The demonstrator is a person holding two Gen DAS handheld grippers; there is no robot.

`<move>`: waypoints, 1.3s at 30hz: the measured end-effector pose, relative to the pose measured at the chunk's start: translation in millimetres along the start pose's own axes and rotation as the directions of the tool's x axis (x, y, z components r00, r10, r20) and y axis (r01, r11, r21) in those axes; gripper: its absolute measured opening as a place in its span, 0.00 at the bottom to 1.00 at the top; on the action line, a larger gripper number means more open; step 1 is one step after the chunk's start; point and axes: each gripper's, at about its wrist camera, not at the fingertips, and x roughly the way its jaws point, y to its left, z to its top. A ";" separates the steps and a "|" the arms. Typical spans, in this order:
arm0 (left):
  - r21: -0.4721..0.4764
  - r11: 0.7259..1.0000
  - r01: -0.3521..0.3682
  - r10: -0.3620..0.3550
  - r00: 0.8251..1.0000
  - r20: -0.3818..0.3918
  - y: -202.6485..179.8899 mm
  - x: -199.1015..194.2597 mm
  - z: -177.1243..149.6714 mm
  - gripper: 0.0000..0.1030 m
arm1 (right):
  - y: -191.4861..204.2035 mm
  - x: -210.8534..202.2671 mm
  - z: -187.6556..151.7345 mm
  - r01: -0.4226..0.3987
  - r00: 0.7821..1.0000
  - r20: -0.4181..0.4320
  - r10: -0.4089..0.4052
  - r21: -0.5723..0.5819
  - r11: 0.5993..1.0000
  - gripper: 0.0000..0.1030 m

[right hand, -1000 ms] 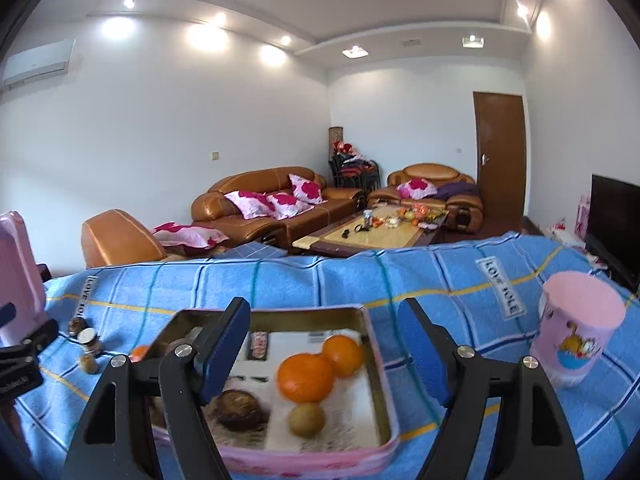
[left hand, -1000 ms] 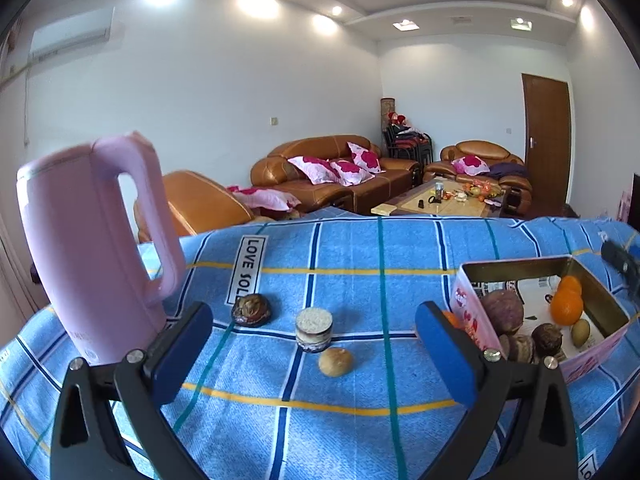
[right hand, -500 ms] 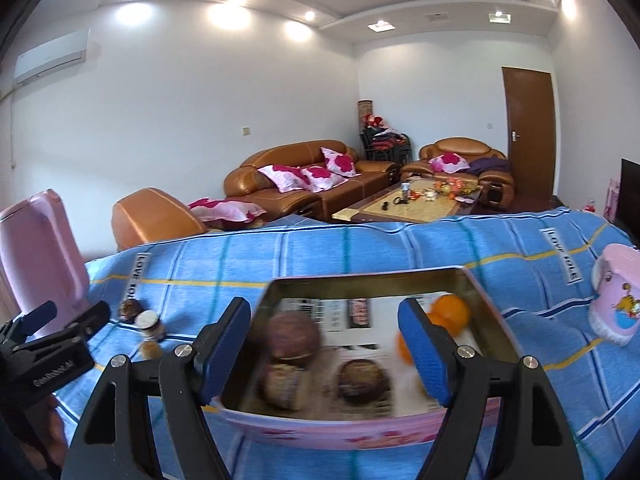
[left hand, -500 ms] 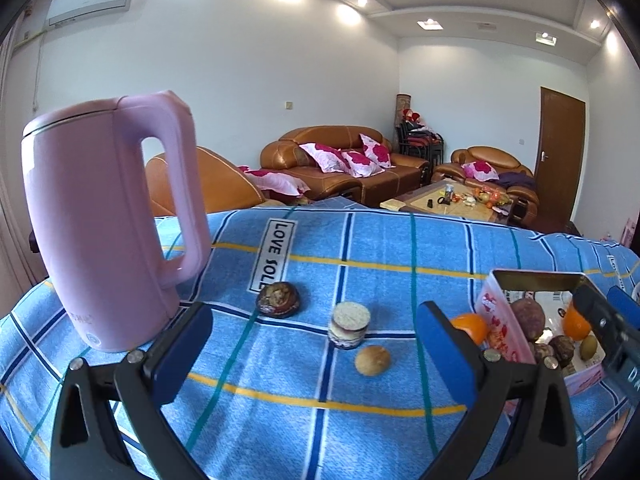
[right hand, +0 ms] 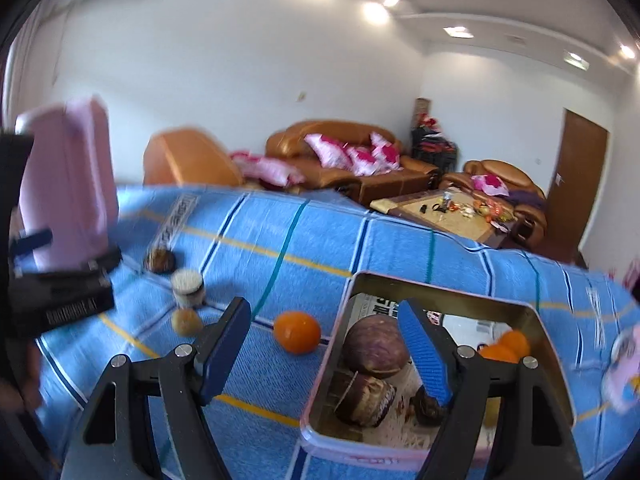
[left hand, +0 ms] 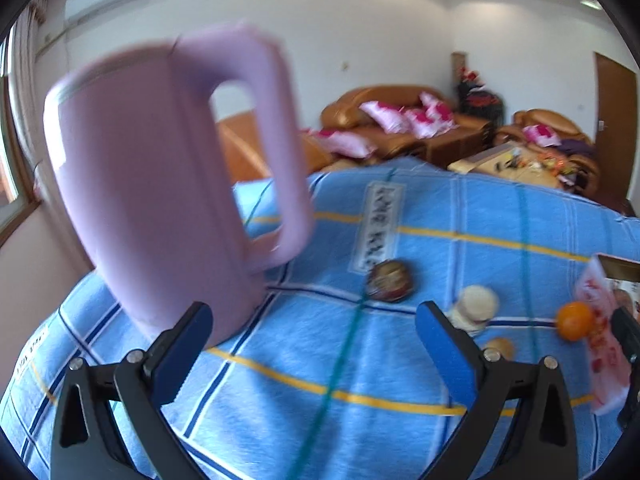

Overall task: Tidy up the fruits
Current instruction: 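Grasp the next orange on the table with the right gripper, then lift the orange with the right gripper while left grasps the small brown bun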

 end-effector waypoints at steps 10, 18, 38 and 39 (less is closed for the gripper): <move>-0.021 1.000 0.009 -0.011 0.995 -0.103 8.1 15.9 -4.5 1.00 | 22.5 51.8 15.6 -0.089 0.971 -0.234 0.038 -0.213 0.973 0.48; -0.027 0.997 0.076 -0.078 0.989 -0.129 4.0 16.6 -1.0 1.00 | 39.5 78.3 5.8 -0.070 0.941 -0.331 -0.069 -0.390 0.918 0.43; 0.063 0.946 0.318 -0.313 0.947 -0.076 -22.6 -1.0 -4.8 0.97 | -2.4 -52.0 -20.6 -0.080 0.990 0.129 0.065 0.110 0.991 0.28; 0.074 0.945 0.318 -0.313 0.947 -0.078 -26.7 -1.7 -5.9 0.96 | -3.2 -48.3 -19.9 -0.077 0.990 0.127 0.062 0.115 0.990 0.28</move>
